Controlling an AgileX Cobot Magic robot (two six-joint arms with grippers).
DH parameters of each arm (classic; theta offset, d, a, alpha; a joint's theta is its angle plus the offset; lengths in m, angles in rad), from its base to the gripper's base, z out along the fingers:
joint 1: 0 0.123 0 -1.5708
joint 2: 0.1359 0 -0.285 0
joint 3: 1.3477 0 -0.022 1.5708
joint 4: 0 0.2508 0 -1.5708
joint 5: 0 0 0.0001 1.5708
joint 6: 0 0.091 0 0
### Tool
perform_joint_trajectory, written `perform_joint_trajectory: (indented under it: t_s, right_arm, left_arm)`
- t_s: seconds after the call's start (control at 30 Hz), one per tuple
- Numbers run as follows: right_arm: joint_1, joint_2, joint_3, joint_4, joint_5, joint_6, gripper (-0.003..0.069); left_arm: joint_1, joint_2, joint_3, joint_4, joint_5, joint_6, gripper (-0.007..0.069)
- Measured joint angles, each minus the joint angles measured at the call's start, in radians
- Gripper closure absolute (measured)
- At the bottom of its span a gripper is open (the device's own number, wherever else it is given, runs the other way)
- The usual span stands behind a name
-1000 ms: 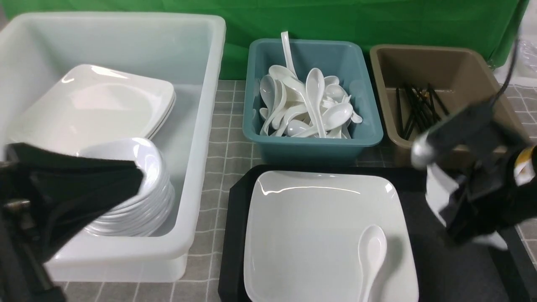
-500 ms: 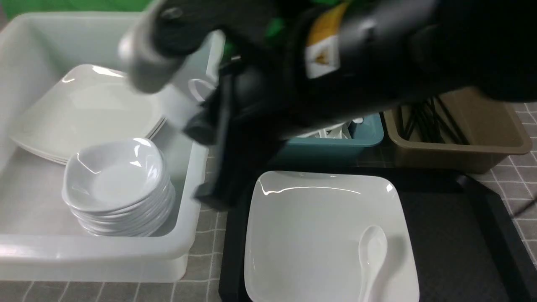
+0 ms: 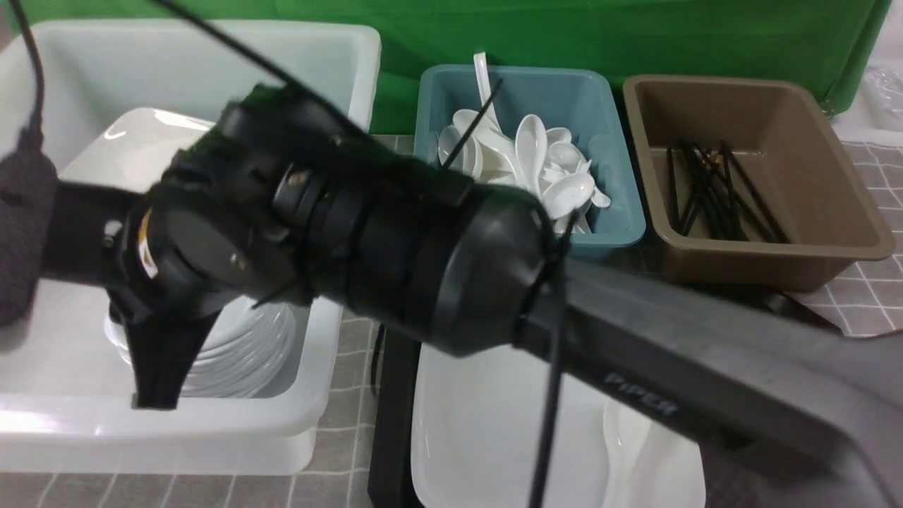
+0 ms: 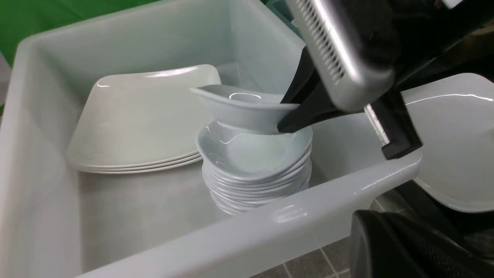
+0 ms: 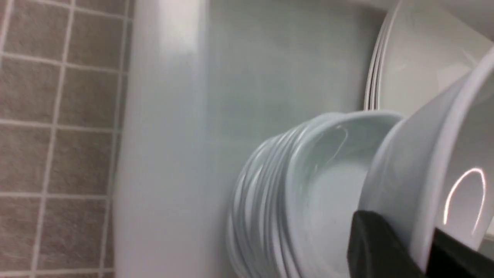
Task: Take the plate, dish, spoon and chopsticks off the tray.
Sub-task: Use the right arm to put the small plate into the large storage box on the left, then use the left arm to grab a soup spoon from the plate
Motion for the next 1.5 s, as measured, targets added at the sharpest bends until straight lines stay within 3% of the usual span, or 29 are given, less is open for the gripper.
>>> perform_joint_trajectory:
  t_s: [0.07,0.33,0.5,0.63,0.7,0.87,0.97,1.2,1.37,1.5]
  right_arm:
    - [0.000,0.012,-0.001,-0.026,0.000,0.000,0.0536]
    - [0.000,0.039,-0.010,-0.133,0.050,0.023,0.0218]
    - [0.000,-0.027,-0.010,-0.171,0.238,0.112,0.0167]
    - [-0.003,-0.118,-0.013,-0.182,0.395,0.159,0.0183]
    - [-0.012,-0.166,-0.002,-0.182,0.451,0.187,0.0227]
    - [-0.095,-0.389,0.209,-0.182,0.457,0.337,0.0473]
    - [-0.162,-0.574,0.419,-0.184,0.457,0.465,0.0526]
    - [-0.312,-1.038,0.959,-0.188,0.453,0.683,0.0534]
    - [-0.358,-1.357,1.205,-0.187,0.445,0.801,0.0533]
    - [-0.361,-1.544,1.309,-0.184,0.433,0.863,0.0531]
  left_arm:
    - [0.000,0.000,0.000,0.000,0.000,0.000,0.0615]
    - [0.000,0.000,0.000,-0.039,-0.025,0.000,0.0615]
    - [0.000,0.000,0.000,-0.066,-0.038,0.000,0.0615]
    - [0.000,0.002,0.000,-0.079,-0.078,0.000,0.0615]
    - [0.000,0.014,0.000,-0.084,-0.106,0.000,0.0615]
    - [0.000,0.188,-0.002,-0.189,-0.146,0.007,0.0615]
    - [0.000,0.310,-0.002,-0.292,-0.154,0.076,0.0615]
    - [0.000,0.667,-0.007,-0.456,-0.248,0.215,0.0615]
    - [-0.004,0.984,-0.028,-0.543,-0.310,0.288,0.0615]
    - [-0.091,1.140,-0.078,-0.574,-0.359,0.276,0.0622]
